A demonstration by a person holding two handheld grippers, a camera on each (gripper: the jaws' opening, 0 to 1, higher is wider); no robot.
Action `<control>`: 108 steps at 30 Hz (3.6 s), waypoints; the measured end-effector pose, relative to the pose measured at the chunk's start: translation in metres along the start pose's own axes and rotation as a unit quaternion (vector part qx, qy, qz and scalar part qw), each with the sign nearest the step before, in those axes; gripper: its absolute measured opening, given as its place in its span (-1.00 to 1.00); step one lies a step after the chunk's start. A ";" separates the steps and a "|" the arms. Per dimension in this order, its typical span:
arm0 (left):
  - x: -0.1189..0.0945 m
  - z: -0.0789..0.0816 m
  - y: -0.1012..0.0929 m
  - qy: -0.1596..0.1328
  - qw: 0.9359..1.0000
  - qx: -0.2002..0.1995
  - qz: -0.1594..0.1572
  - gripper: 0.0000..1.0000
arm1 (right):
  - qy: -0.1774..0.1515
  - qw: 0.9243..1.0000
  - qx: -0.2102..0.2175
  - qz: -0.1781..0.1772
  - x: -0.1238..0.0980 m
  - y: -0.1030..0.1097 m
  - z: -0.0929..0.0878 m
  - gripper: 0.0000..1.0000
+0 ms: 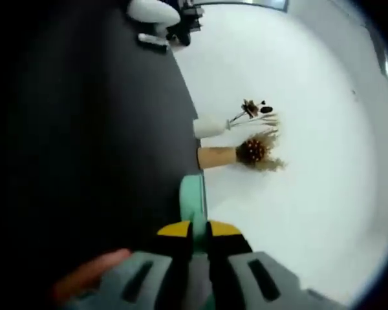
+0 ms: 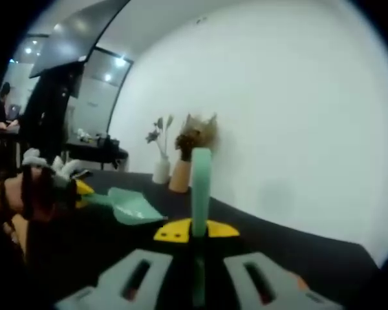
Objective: Pick up the broom and sweep the trash on the tabletop into the dustpan.
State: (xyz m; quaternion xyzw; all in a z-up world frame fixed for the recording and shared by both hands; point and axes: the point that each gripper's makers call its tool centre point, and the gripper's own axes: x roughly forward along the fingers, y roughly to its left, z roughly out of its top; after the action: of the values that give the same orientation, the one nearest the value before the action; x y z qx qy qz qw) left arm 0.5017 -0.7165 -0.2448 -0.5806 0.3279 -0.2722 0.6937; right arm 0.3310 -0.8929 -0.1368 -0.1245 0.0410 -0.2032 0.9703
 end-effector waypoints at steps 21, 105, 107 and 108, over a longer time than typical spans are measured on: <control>0.007 0.006 -0.004 0.008 0.998 0.057 -0.006 -0.23 | 0.007 1.000 -0.016 0.008 0.006 0.005 -0.004 -0.88; 0.031 -0.019 -0.105 -0.068 0.760 0.622 -0.175 -0.42 | -0.059 0.884 -0.334 0.322 0.171 0.191 -0.016 -0.87; 0.033 -0.017 -0.105 -0.077 0.758 0.625 -0.170 -0.51 | -0.058 0.884 -0.334 0.323 0.172 0.191 -0.017 -0.87; 0.034 -0.016 -0.104 -0.080 0.755 0.629 -0.168 -0.53 | -0.058 0.884 -0.333 0.323 0.172 0.191 -0.017 -0.87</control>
State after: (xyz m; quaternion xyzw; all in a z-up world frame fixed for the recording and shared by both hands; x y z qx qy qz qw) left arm 0.5109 -0.7710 -0.1486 -0.0783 -0.0768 -0.4823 0.8691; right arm 0.5593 -0.7963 -0.2072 -0.4322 0.0875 0.1549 0.8841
